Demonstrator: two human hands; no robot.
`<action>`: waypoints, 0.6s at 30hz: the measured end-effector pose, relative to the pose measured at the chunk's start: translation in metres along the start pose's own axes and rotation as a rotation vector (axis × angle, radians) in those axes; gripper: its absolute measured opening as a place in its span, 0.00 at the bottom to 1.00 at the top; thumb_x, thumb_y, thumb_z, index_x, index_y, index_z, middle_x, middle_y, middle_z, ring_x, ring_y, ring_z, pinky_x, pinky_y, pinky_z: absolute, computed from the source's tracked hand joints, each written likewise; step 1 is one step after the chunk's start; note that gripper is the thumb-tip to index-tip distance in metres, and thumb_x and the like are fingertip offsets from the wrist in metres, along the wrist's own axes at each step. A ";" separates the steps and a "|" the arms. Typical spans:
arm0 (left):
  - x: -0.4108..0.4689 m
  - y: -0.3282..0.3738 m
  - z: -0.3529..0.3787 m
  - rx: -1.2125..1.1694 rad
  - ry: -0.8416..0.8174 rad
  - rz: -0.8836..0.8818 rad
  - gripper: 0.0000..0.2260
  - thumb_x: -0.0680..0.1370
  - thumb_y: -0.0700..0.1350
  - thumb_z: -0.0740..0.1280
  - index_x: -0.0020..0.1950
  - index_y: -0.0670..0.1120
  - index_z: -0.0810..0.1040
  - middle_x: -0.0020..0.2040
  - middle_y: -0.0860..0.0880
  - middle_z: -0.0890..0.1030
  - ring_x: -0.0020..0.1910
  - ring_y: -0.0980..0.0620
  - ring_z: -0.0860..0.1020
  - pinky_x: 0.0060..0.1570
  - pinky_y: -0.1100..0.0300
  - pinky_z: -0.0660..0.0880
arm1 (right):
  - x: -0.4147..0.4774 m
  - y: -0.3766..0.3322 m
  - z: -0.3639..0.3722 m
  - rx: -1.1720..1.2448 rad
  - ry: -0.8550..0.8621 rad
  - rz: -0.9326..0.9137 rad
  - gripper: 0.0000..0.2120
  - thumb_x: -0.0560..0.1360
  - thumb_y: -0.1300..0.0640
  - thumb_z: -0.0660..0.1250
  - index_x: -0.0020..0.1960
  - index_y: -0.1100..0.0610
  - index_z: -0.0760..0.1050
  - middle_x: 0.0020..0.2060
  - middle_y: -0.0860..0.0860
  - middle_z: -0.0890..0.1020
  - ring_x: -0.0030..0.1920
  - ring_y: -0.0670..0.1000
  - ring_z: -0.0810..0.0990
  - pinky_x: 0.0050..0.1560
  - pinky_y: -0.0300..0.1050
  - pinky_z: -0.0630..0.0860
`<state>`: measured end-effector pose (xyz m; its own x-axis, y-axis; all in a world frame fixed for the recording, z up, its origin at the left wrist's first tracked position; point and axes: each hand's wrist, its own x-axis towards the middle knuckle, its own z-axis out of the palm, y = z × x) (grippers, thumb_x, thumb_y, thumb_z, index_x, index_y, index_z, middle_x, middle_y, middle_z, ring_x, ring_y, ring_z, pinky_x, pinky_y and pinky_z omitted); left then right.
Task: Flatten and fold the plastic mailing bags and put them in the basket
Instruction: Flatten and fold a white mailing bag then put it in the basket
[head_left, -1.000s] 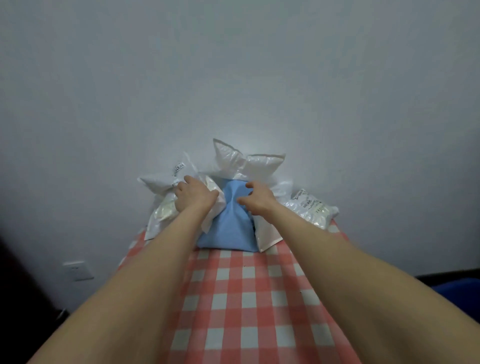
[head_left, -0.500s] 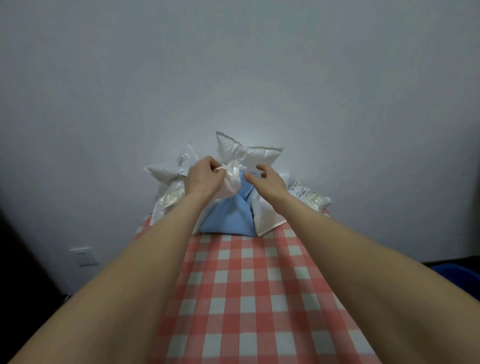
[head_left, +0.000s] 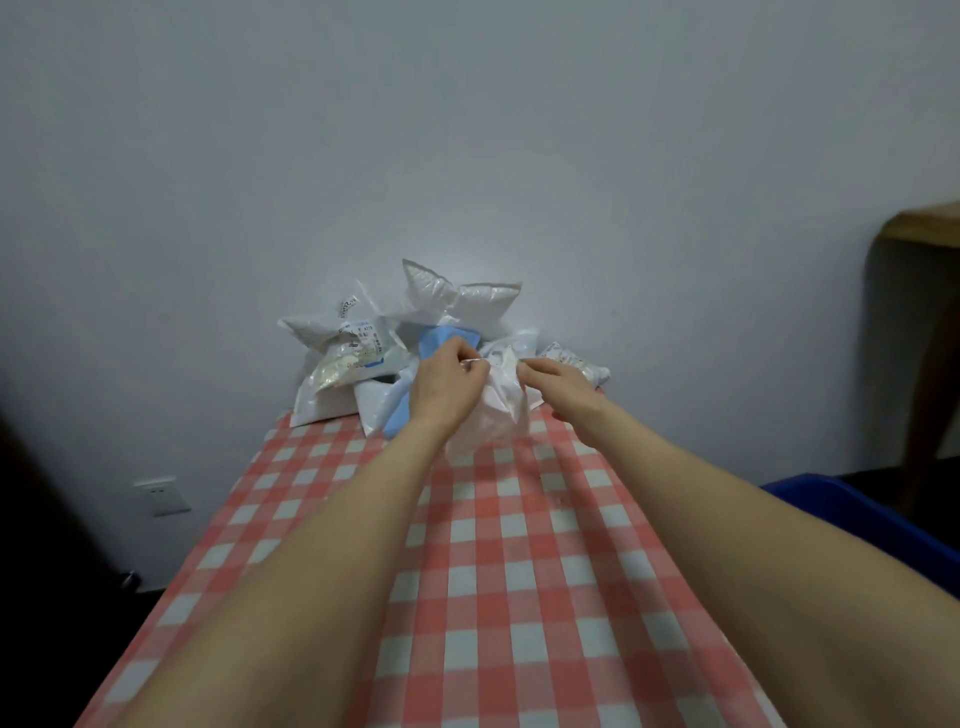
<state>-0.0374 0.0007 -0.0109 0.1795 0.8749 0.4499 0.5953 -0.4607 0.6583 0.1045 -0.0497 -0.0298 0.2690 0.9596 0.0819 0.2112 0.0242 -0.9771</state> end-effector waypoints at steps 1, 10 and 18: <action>-0.005 -0.003 0.000 -0.017 -0.025 -0.034 0.03 0.76 0.43 0.62 0.44 0.48 0.74 0.43 0.52 0.77 0.46 0.51 0.74 0.48 0.56 0.71 | -0.008 0.000 -0.002 0.024 -0.012 0.025 0.13 0.79 0.52 0.63 0.62 0.52 0.76 0.54 0.47 0.79 0.47 0.43 0.75 0.45 0.33 0.70; -0.039 -0.014 0.021 -0.182 -0.088 -0.244 0.09 0.77 0.45 0.65 0.51 0.42 0.81 0.47 0.47 0.81 0.47 0.50 0.76 0.47 0.59 0.70 | -0.041 0.029 -0.010 0.132 0.025 0.167 0.07 0.77 0.53 0.68 0.48 0.57 0.79 0.40 0.51 0.81 0.37 0.48 0.79 0.38 0.37 0.77; -0.041 -0.035 0.037 -0.309 -0.159 -0.467 0.14 0.79 0.51 0.61 0.52 0.41 0.77 0.50 0.41 0.79 0.53 0.42 0.78 0.53 0.50 0.74 | -0.026 0.064 -0.017 0.133 0.280 0.262 0.10 0.75 0.57 0.67 0.35 0.51 0.75 0.41 0.54 0.80 0.39 0.53 0.76 0.36 0.44 0.74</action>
<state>-0.0370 -0.0140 -0.0745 0.0827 0.9965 -0.0115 0.3877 -0.0216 0.9215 0.1266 -0.0782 -0.0907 0.5468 0.8253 -0.1409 -0.0169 -0.1574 -0.9874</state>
